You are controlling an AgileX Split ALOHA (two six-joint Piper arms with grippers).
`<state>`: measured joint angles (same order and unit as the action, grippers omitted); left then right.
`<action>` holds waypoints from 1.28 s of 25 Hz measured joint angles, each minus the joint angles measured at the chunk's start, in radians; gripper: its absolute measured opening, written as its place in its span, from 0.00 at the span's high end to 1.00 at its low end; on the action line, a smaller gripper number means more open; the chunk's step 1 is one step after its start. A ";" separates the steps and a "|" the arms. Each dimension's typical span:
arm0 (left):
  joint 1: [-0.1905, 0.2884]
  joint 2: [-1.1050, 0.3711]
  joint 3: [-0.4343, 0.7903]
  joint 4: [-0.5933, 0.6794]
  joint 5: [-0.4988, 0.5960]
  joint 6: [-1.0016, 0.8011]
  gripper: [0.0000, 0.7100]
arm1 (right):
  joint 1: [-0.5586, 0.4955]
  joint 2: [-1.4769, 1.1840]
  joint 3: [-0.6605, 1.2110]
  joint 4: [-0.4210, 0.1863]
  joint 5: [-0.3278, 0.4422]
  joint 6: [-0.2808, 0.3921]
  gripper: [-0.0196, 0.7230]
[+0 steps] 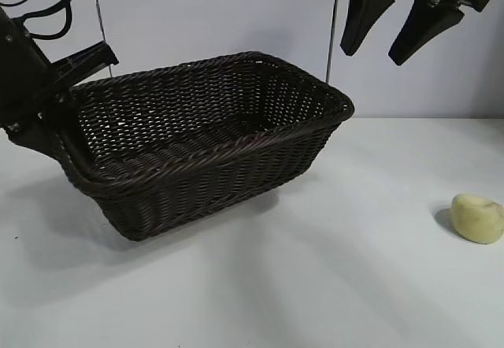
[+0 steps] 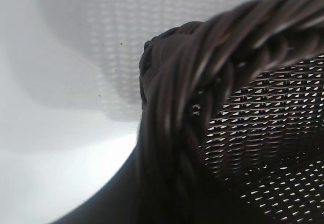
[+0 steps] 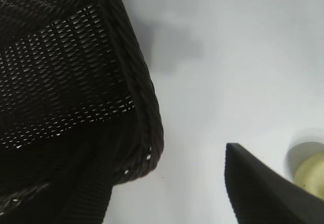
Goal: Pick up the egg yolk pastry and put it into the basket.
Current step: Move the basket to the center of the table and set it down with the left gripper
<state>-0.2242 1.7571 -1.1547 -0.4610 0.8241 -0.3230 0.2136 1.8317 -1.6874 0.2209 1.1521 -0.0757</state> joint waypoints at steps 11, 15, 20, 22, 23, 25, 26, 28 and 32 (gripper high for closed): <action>0.010 0.191 -0.304 -0.015 0.223 0.329 0.86 | 0.000 0.000 0.000 0.002 0.001 0.000 0.35; 0.009 0.272 -0.406 -0.013 0.274 0.374 0.86 | 0.000 0.000 0.000 0.003 0.001 0.000 0.35; 0.004 0.355 -0.502 -0.009 0.297 0.388 0.86 | 0.000 0.000 0.000 0.003 0.001 0.000 0.35; -0.007 0.374 -0.510 -0.007 0.295 0.403 0.86 | 0.000 0.000 0.000 0.003 0.001 0.000 0.35; -0.015 0.381 -0.510 -0.005 0.295 0.414 0.86 | 0.000 0.000 0.000 0.003 0.001 0.000 0.35; -0.028 0.399 -0.511 -0.006 0.294 0.425 0.86 | 0.000 0.000 0.000 0.003 0.001 0.000 0.35; -0.032 0.408 -0.511 -0.010 0.293 0.426 0.86 | 0.000 0.000 0.000 0.003 0.001 0.000 0.35; -0.036 0.424 -0.511 -0.010 0.283 0.428 0.86 | 0.000 0.000 0.000 0.003 0.001 0.000 0.35; -0.035 0.442 -0.512 0.007 0.268 0.428 0.86 | 0.000 0.000 0.000 0.003 0.001 0.000 0.35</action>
<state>-0.2592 2.1994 -1.6663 -0.4537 1.0925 0.1051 0.2136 1.8317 -1.6874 0.2240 1.1528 -0.0757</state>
